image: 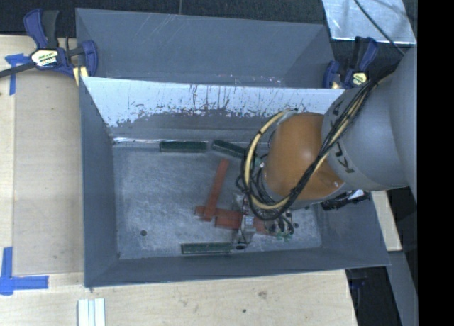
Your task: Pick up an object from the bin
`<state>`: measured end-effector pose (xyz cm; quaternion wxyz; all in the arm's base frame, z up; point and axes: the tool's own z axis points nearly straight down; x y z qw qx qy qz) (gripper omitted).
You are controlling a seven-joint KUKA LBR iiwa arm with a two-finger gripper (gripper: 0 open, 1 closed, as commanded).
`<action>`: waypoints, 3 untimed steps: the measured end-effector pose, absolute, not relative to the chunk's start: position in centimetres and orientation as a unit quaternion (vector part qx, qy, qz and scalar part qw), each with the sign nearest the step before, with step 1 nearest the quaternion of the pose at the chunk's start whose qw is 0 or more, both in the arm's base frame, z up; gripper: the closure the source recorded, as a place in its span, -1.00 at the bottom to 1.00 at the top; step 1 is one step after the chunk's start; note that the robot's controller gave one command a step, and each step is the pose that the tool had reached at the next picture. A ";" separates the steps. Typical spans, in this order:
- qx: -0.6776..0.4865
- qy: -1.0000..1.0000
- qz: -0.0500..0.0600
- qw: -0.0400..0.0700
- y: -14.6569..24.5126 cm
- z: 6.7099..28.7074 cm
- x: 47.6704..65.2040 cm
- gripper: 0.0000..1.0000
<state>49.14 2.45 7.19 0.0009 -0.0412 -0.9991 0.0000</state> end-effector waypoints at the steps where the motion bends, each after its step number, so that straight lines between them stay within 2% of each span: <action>1: -0.040 -0.999 0.000 -0.002 2.4 8.4 49.2 1.00; 2: -0.039 -0.999 0.000 -0.002 2.4 9.5 49.3 1.00; 3: -0.038 -0.999 0.000 -0.003 2.4 14.1 49.4 1.00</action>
Offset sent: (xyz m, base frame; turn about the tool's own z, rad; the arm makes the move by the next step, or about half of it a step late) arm -0.0001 0.0001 0.0114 0.0000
